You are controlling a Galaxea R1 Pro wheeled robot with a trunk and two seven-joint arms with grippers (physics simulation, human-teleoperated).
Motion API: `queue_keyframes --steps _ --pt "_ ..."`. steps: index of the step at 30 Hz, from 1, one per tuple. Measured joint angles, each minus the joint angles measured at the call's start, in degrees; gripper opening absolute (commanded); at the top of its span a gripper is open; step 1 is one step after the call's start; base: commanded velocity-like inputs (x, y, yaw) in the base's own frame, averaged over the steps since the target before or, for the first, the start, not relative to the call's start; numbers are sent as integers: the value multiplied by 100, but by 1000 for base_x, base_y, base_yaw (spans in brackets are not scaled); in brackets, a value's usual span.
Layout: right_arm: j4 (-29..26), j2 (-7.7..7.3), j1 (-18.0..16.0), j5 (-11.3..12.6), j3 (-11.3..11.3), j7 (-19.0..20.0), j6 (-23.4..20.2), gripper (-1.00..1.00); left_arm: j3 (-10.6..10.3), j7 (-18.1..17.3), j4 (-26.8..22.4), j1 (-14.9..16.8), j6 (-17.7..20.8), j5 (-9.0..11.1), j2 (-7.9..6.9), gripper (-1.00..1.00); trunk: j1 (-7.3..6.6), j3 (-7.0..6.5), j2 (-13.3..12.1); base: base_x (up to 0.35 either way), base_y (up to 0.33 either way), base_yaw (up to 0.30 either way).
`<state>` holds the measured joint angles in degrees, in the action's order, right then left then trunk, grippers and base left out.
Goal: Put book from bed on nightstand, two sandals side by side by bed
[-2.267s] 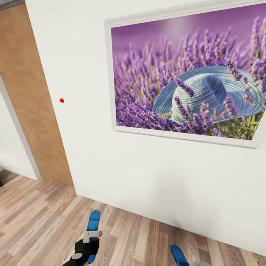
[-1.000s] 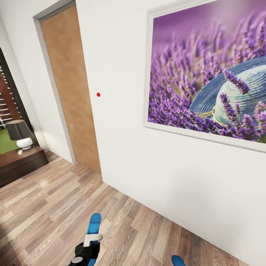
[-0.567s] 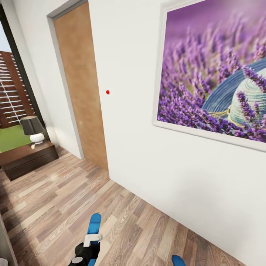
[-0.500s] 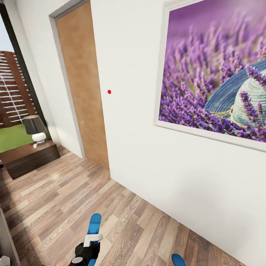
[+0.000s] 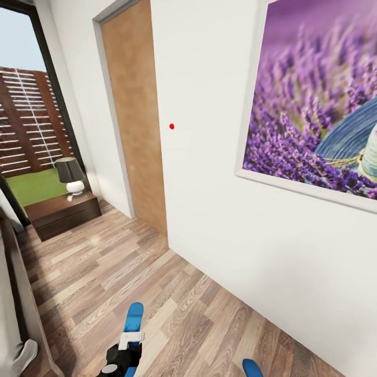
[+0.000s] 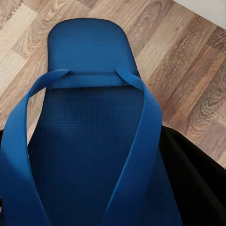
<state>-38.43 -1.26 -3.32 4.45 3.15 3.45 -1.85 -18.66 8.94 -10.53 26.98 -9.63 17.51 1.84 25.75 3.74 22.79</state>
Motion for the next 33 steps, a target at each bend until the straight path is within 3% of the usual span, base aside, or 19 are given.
queue_keyframes --steps 33 --pt "53 5 0 -5 -13 0 17 -100 -4 -1 1 -5 0 -4 0 -100 0 199 1 0 0 204"
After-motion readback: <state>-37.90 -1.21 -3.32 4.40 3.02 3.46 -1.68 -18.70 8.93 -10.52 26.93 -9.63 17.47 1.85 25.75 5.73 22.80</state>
